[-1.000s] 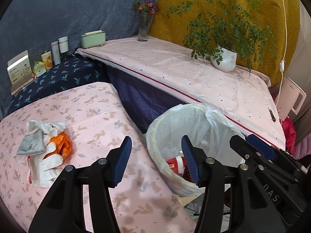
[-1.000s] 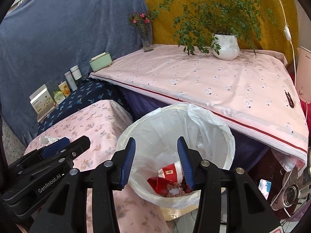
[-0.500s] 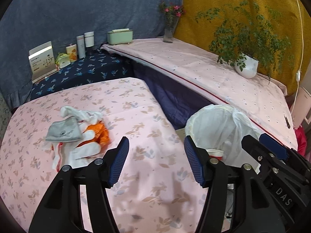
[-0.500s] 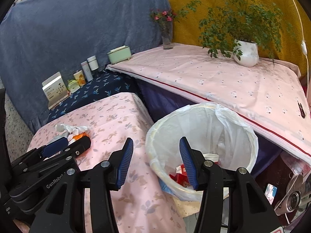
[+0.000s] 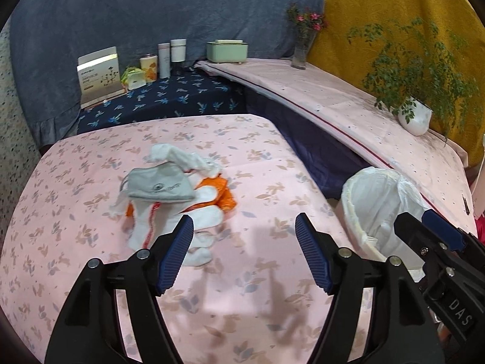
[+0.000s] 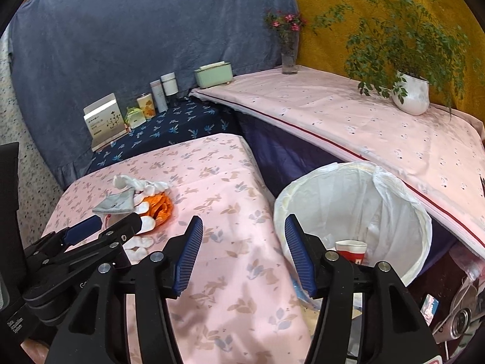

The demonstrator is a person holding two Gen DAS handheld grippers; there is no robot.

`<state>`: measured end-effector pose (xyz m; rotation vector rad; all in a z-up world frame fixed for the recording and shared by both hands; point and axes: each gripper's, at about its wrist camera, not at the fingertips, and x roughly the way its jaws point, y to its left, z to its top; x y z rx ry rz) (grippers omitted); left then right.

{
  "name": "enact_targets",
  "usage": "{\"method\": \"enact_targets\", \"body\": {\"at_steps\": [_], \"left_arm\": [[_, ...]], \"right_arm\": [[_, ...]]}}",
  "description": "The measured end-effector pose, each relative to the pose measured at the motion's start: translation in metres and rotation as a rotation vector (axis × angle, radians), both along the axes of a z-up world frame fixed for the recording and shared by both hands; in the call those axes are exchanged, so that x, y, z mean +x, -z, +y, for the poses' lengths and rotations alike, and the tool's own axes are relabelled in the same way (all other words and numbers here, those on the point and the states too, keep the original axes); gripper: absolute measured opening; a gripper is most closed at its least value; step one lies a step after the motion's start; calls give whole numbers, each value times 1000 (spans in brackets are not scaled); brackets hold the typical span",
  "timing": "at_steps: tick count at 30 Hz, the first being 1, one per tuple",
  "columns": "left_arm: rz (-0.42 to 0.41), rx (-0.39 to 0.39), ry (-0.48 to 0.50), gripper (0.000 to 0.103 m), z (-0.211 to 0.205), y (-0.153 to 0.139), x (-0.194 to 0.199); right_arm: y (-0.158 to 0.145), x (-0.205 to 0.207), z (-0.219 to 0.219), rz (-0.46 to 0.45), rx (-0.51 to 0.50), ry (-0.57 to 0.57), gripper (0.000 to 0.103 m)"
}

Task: Collect trash
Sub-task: 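Move both tools back over the table toward the white gloves and grey mask, then grasp the red-trimmed white glove with the left tool while the right tool grasps the grey mask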

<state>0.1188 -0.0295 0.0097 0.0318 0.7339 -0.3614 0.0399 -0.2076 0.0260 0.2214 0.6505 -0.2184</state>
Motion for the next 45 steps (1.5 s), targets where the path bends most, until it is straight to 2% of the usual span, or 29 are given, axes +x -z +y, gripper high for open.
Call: {"method": "enact_targets", "body": {"at_steps": [12, 21, 30, 37, 41, 45], "left_arm": [[34, -1, -134, 81, 66, 18, 19], [55, 16, -222, 82, 111, 32, 34], [69, -2, -226, 88, 133, 38, 44], [96, -20, -167, 88, 114, 48, 52], [121, -29, -138, 86, 96, 58, 65], [167, -54, -120, 64, 88, 67, 77]], "right_arm": [[7, 24, 46, 34, -22, -78, 58], [16, 48, 79, 62, -26, -137, 59], [22, 71, 102, 74, -25, -172, 59], [29, 79, 102, 89, -19, -162, 59], [32, 82, 99, 97, -21, -155, 59], [36, 85, 97, 103, -18, -153, 59]]}}
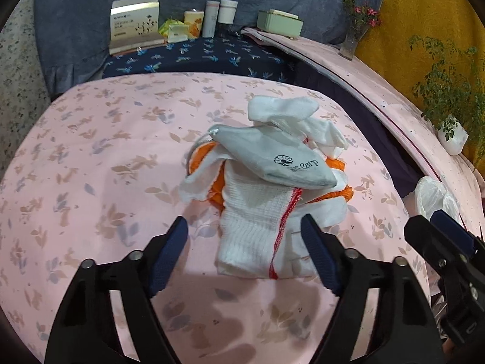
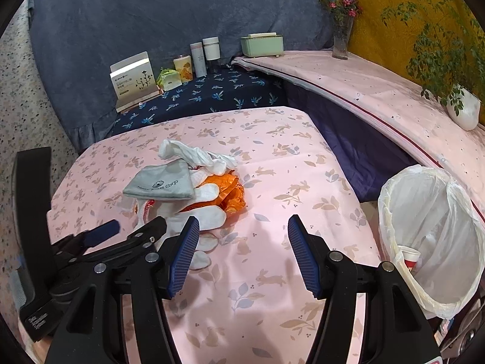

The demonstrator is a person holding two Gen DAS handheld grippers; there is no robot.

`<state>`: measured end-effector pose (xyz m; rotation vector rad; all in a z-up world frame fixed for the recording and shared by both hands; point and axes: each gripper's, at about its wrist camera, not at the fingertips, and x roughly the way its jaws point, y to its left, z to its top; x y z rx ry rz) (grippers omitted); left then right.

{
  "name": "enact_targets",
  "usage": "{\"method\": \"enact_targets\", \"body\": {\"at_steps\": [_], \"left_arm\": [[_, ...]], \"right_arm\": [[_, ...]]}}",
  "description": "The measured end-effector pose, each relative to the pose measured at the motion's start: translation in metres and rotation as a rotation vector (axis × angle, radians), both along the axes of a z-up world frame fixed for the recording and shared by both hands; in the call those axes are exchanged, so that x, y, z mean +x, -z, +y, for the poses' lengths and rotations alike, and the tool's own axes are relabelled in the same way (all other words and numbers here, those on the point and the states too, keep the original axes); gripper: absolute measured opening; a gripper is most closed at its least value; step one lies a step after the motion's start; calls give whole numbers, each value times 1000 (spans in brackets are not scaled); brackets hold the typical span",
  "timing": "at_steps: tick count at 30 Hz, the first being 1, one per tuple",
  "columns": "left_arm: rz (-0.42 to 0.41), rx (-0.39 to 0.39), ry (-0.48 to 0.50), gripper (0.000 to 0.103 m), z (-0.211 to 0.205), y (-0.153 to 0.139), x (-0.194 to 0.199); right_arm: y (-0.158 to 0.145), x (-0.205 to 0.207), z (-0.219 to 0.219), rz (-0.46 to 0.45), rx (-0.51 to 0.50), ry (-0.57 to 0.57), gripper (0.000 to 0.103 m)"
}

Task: Collect trash
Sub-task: 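Grasp the red-trimmed white glove with the left tool while the right tool grasps the grey mask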

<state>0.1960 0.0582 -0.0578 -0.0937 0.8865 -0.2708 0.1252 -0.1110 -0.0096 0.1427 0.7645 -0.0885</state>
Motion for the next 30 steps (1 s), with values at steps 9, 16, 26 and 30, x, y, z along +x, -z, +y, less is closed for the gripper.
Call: {"method": "enact_targets", "body": {"at_steps": [9, 16, 26, 30], "left_arm": [[10, -65, -3, 7, 27, -6, -15], [-37, -27, -85, 7, 62, -24, -25], [-55, 11, -170, 7, 88, -38, -5], [-58, 6, -176, 7, 92, -41, 1]], "right_arm": [[3, 11, 12, -2, 22, -36, 59], [5, 25, 37, 0, 34, -88, 59], [16, 43, 72, 26, 18, -151, 59], [14, 48, 82, 12, -17, -171, 59]]}}
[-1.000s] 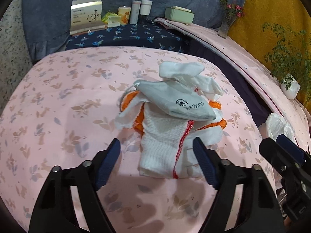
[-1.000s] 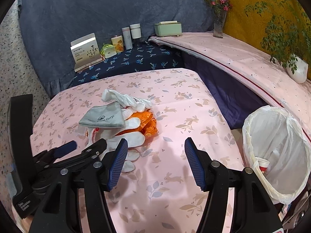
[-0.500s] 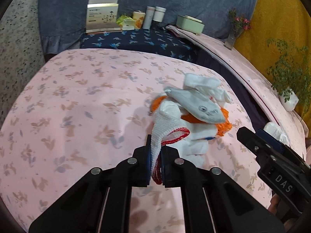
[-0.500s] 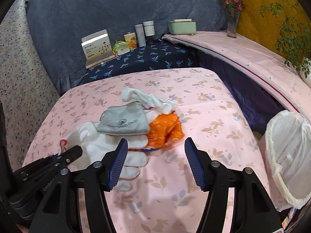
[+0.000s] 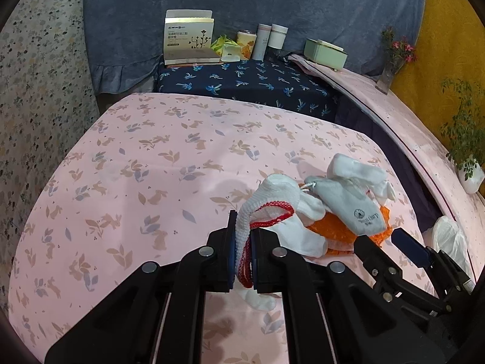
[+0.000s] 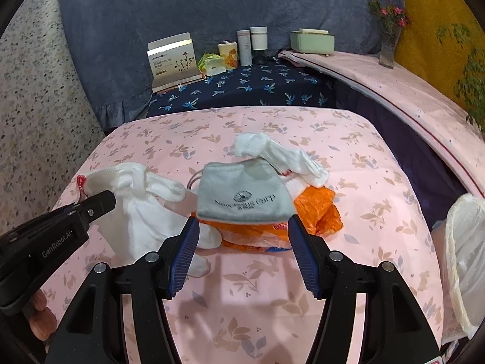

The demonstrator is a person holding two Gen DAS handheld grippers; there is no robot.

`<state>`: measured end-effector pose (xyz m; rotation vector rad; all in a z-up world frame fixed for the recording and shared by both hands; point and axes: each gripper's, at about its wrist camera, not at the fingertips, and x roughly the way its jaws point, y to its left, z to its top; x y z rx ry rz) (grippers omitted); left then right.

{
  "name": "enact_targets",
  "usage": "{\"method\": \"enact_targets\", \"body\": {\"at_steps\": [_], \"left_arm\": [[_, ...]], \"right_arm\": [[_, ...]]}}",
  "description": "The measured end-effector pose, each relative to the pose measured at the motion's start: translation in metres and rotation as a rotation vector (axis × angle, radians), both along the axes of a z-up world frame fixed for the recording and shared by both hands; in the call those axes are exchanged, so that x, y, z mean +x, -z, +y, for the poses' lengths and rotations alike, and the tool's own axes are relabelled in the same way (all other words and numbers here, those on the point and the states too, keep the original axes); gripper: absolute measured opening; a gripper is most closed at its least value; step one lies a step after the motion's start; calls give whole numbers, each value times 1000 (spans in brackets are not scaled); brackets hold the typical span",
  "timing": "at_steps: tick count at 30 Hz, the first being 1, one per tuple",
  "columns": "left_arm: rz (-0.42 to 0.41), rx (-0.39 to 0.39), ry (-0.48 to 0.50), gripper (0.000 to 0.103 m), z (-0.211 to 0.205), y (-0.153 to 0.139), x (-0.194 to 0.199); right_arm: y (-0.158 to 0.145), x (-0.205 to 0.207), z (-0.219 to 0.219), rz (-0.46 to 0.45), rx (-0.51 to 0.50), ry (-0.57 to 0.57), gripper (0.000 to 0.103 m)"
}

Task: Collect trash
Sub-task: 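Grasp the red-trimmed white glove with the left tool while the right tool grasps the grey mask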

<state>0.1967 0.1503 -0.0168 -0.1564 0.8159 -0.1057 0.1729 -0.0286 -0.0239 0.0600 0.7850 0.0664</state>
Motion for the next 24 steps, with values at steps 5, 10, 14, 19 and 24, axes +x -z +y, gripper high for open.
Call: {"method": "enact_targets", "body": {"at_steps": [5, 10, 14, 19, 24], "left_arm": [[2, -11, 2, 7, 1, 0, 5], [7, -2, 15, 7, -4, 2, 10], [10, 2, 24, 7, -8, 4, 11], [8, 0, 34, 7, -14, 2, 8], [-8, 9, 54, 7, -28, -6, 1]], "right_arm": [[9, 14, 12, 21, -45, -32, 59], [23, 25, 16, 40, -87, -43, 57], [31, 30, 12, 68, -107, -34, 31], [28, 26, -1, 74, -50, -23, 7], [13, 11, -15, 41, -12, -7, 7]]}}
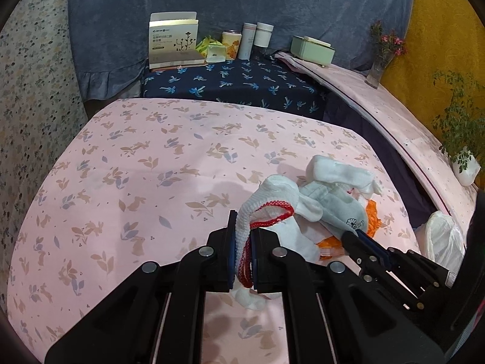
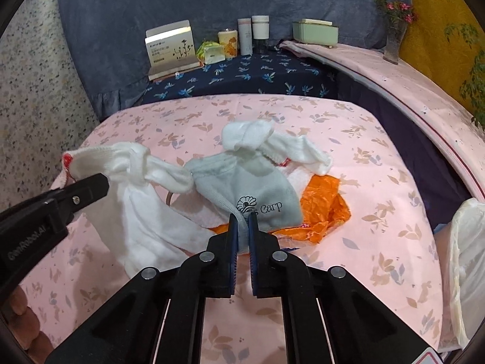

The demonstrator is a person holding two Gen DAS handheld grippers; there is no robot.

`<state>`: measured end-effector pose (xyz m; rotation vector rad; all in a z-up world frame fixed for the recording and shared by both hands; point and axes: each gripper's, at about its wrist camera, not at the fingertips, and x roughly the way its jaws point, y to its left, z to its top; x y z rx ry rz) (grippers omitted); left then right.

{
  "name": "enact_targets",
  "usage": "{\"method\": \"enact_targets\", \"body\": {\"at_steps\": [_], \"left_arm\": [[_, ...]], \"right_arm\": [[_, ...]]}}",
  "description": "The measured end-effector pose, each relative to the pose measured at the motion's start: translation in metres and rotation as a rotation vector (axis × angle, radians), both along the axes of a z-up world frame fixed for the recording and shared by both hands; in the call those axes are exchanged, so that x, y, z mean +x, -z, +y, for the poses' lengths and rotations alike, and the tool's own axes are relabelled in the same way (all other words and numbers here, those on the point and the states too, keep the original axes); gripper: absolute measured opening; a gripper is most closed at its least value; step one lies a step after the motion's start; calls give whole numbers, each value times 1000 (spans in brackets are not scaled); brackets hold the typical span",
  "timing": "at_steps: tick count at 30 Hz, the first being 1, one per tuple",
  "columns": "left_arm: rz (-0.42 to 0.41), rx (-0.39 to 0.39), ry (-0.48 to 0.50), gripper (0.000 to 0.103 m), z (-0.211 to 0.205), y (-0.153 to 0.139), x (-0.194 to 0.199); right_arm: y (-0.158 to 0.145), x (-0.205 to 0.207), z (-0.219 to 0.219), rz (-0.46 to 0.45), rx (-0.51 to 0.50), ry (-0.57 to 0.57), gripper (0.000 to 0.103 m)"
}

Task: Collect trash
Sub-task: 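Grasp the red-trimmed white glove with the left tool while the right tool grasps the grey mask, then carry the glove and mask over the white bag and open both tools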

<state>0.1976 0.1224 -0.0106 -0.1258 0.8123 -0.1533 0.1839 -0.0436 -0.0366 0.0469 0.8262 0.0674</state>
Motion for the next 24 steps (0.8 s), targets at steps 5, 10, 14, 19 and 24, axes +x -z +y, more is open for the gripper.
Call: {"method": "enact_targets", "body": {"at_steps": [5, 10, 14, 19, 24], "left_arm": [[-21, 7, 26, 7, -19, -12, -11], [-45, 10, 58, 7, -40, -26, -23], [-61, 15, 89, 7, -60, -36, -34], [-71, 19, 133, 7, -87, -43, -46], [-82, 31, 181, 7, -118, -51, -58]], "right_arm": [[-21, -18, -19, -42, 43, 28, 6], [-42, -37, -41, -88, 63, 60, 4], [-55, -52, -61, -120, 72, 88, 4], [-65, -71, -88, -151, 86, 132, 3], [-77, -89, -118, -187, 104, 182, 3]]}}
